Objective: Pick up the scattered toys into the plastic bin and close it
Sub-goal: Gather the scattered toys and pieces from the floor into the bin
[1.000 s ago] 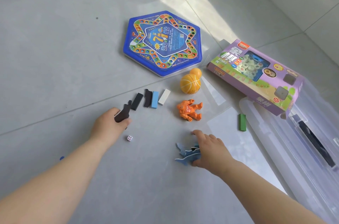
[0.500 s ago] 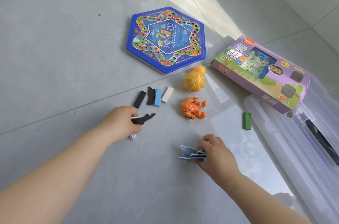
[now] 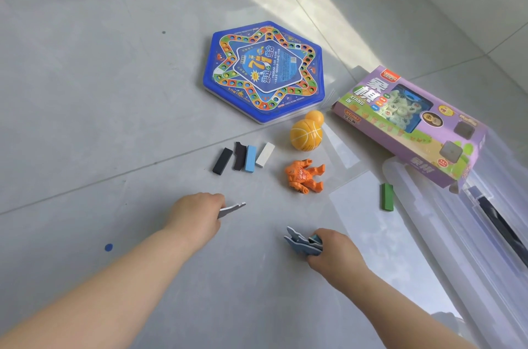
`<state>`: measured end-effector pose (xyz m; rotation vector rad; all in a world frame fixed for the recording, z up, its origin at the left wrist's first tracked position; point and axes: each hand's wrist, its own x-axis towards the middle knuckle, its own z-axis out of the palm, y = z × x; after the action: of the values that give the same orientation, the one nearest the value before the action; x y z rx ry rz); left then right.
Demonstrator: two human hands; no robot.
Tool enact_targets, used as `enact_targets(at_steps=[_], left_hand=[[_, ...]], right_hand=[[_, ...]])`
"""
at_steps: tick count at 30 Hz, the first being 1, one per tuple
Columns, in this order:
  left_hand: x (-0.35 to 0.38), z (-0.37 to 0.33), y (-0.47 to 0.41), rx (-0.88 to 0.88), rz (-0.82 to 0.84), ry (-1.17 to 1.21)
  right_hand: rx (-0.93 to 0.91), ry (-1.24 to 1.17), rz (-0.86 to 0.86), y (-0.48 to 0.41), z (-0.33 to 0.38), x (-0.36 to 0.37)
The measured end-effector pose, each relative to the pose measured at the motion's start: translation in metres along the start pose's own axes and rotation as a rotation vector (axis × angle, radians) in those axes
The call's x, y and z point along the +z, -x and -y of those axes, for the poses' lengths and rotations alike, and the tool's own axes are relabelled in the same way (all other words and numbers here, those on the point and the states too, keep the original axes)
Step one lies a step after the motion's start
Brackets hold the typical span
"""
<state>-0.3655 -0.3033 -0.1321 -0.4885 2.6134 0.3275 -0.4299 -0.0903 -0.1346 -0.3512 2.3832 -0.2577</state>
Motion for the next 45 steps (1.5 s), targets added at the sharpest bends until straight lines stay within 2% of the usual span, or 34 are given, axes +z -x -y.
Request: enact_targets(at_steps=[2, 4, 6, 7, 9, 11, 15, 20, 25, 30, 33, 37, 41, 45], left_hand=[[0.001, 0.003, 0.002, -0.03, -0.058, 0.153], [-0.005, 0.007, 0.0, -0.131, -0.118, 0.424], [-0.009, 0.012, -0.007, -0.202, -0.185, 0.7], [-0.012, 0.014, -0.011, -0.225, -0.205, 0.846], [-0.016, 0.011, -0.017, -0.261, -0.195, 1.138], [-0.016, 0.006, -0.023, -0.298, -0.198, 1.238], [-0.018, -0.005, -0.037, -0.335, -0.301, 0.981], [-0.022, -0.014, -0.054, -0.274, -0.28, 0.716], [-0.022, -0.012, -0.065, -0.252, -0.319, 0.514], [-0.018, -0.014, -0.064, -0.248, -0.289, 0.525], [-0.015, -0.018, -0.063, -0.226, -0.252, 0.513], [-0.02, -0.013, -0.062, -0.303, -0.155, 0.548], [-0.015, -0.01, -0.043, -0.215, -0.113, 0.431], [-0.004, 0.001, -0.011, -0.217, -0.13, 0.709]], right_hand=[[0.062, -0.244, 0.057, 0.0, -0.002, -0.006], [0.135, -0.55, 0.087, 0.002, -0.002, -0.017], [0.156, -0.716, -0.018, 0.0, -0.007, -0.026], [0.134, -0.718, -0.125, -0.002, -0.012, -0.031], [0.098, -0.574, -0.387, -0.006, -0.023, -0.042], [0.146, -0.374, -0.541, -0.012, -0.039, -0.053], [0.331, -0.228, -0.495, -0.027, -0.066, -0.061], [0.421, 0.053, -0.435, -0.041, -0.063, -0.056], [0.417, 0.112, -0.397, -0.045, -0.055, -0.056], [0.265, 0.1, -0.423, -0.043, -0.052, -0.045], [0.284, 0.021, -0.386, -0.046, -0.051, -0.051], [0.311, -0.15, -0.352, -0.044, -0.051, -0.051], [0.3, -0.182, -0.329, -0.03, -0.05, -0.038], [0.3, -0.243, -0.3, -0.002, -0.048, -0.028]])
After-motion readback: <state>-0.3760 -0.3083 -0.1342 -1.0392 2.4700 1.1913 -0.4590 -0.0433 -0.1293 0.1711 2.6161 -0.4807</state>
